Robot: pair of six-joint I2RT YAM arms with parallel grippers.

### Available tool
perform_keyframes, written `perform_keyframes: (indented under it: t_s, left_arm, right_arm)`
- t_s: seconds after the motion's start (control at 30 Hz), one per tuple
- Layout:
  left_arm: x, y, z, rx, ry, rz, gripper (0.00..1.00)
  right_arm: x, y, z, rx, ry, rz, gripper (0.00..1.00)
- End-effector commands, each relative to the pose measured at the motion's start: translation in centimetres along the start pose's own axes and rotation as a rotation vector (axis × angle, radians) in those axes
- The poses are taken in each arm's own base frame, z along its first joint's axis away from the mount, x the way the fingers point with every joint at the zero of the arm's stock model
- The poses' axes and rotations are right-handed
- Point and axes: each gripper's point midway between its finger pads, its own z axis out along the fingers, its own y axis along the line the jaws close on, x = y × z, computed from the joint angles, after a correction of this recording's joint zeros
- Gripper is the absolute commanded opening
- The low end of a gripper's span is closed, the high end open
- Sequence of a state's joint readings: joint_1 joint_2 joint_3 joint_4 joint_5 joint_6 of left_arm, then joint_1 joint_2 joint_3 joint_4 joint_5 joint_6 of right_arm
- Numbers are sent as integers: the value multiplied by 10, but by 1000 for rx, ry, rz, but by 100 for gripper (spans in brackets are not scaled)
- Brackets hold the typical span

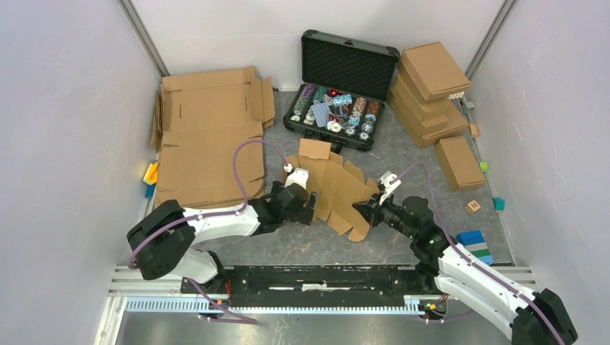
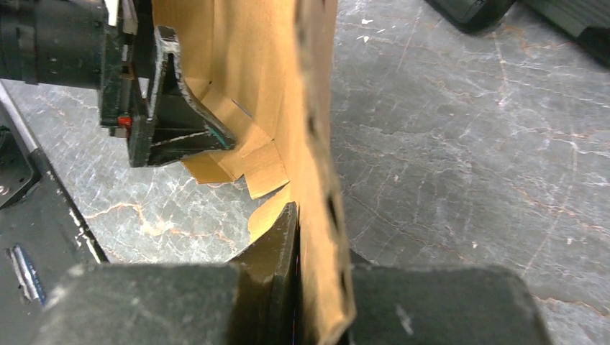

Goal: Fold the paper box

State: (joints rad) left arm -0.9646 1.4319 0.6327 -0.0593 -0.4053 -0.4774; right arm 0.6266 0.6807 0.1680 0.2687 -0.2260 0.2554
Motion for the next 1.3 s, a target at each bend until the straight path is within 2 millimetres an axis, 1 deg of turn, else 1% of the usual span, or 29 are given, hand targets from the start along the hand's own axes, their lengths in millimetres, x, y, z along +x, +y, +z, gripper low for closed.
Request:
perform_keyframes:
  t_s: [0.0, 0.07, 0.17, 0.23, 0.33, 0.4, 0.43, 0.5, 0.57, 0.63, 0.8, 0.87, 0.93, 1.0, 1.07, 1.1, 1.13, 1.2, 1.23, 1.27]
  left_arm:
    - [-18, -5, -12, 50, -50, -97, 100]
    - [-20, -6, -15, 75, -51, -117, 100]
    - [-20, -3, -17, 92, -48, -139, 100]
    - [-20, 2, -17, 102, -46, -160, 100]
    - [-25, 9, -15, 145, -41, -221, 99]
    - [-32, 8, -14, 211, -52, -267, 95]
    - [-34, 10, -13, 221, -58, -281, 92]
    - [-37, 15, -12, 227, -55, -299, 84]
    - [-37, 21, -11, 224, -48, -307, 80]
    - [-36, 27, -12, 212, -45, -305, 80]
    - [-36, 40, -15, 177, -57, -277, 86]
    - [-41, 40, -15, 199, -73, -260, 88]
    - [-48, 32, -16, 254, -86, -221, 89]
    - [-54, 30, -14, 273, -98, -197, 88]
    - [-56, 31, -9, 264, -93, -185, 87]
    - [-54, 32, -5, 258, -77, -185, 85]
    - [-55, 32, -3, 264, -70, -185, 80]
    - [-54, 30, -1, 279, -58, -186, 65]
    - [-55, 30, -1, 285, -60, -186, 53]
    - [-56, 30, -1, 289, -64, -184, 46]
  right_arm:
    - [-12, -8, -2, 43, -62, -59, 10]
    - [-13, -8, -2, 47, -65, -63, 10]
    - [-19, -9, -2, 53, -73, -82, 10]
    - [-25, -9, -3, 54, -87, -102, 10]
    - [-27, -9, -4, 52, -88, -138, 12]
    - [-27, -8, -4, 41, -90, -149, 12]
    - [-27, -7, -4, 36, -90, -151, 13]
    - [-27, -6, -5, 33, -94, -151, 13]
    - [-29, -7, -5, 36, -99, -154, 13]
    - [-30, -7, -6, 36, -104, -163, 12]
    - [-31, -9, -8, 43, -110, -208, 13]
    - [-31, -9, -7, 42, -104, -224, 13]
    - [-33, -9, -6, 37, -101, -234, 13]
    - [-34, -7, -6, 31, -101, -236, 13]
    - [-34, -7, -5, 29, -103, -235, 13]
    - [-35, -7, -6, 28, -107, -234, 13]
    - [-35, -6, -6, 27, -109, -234, 13]
    - [-36, -7, -6, 31, -113, -237, 13]
    - [-36, -9, -6, 41, -114, -238, 12]
    - [-36, -11, -6, 51, -115, -239, 13]
